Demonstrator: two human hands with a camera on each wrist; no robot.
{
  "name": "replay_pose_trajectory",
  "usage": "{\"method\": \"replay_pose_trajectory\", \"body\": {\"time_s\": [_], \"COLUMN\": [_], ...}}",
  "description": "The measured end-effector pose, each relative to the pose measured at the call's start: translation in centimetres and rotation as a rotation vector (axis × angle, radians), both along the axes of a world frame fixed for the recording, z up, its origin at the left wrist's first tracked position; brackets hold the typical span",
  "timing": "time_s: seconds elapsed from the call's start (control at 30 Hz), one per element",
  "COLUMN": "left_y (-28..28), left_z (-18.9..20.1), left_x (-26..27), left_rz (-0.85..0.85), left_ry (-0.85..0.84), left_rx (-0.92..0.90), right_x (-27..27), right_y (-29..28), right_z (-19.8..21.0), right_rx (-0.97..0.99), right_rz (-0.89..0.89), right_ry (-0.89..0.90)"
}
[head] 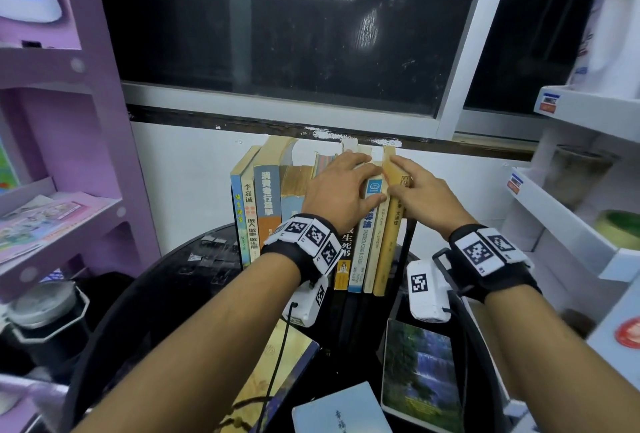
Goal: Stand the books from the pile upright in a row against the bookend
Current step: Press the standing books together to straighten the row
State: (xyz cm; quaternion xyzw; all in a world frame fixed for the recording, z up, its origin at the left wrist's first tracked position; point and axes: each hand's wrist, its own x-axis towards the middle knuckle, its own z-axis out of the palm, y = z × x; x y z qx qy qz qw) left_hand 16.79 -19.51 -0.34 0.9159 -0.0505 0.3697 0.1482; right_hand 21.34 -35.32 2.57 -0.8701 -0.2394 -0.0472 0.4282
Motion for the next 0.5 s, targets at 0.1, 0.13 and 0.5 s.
{"method": "replay_pose_trajectory", "body": {"time_s": [0.1, 0.13, 0.5], "left_y": [-0.1, -0.1, -0.1], "left_z": [0.0, 0.1, 0.2], "left_x": [-0.1, -0.2, -0.4], "left_rz": [-0.003, -0.001, 0.007], "left_ry": [-0.001, 0.005, 0.035], "left_rx": [0.017, 0.017, 0.013], "right_x": [0.1, 0.1, -0.4], "right_y": [-0.8, -1.0, -0.8], "right_z": [0.0, 0.0, -2.1], "right_rx": [-0.066, -0.094, -0.101], "right_rz": [0.067, 0.090, 0.067], "right_ry": [0.029, 0.034, -0.154]}}
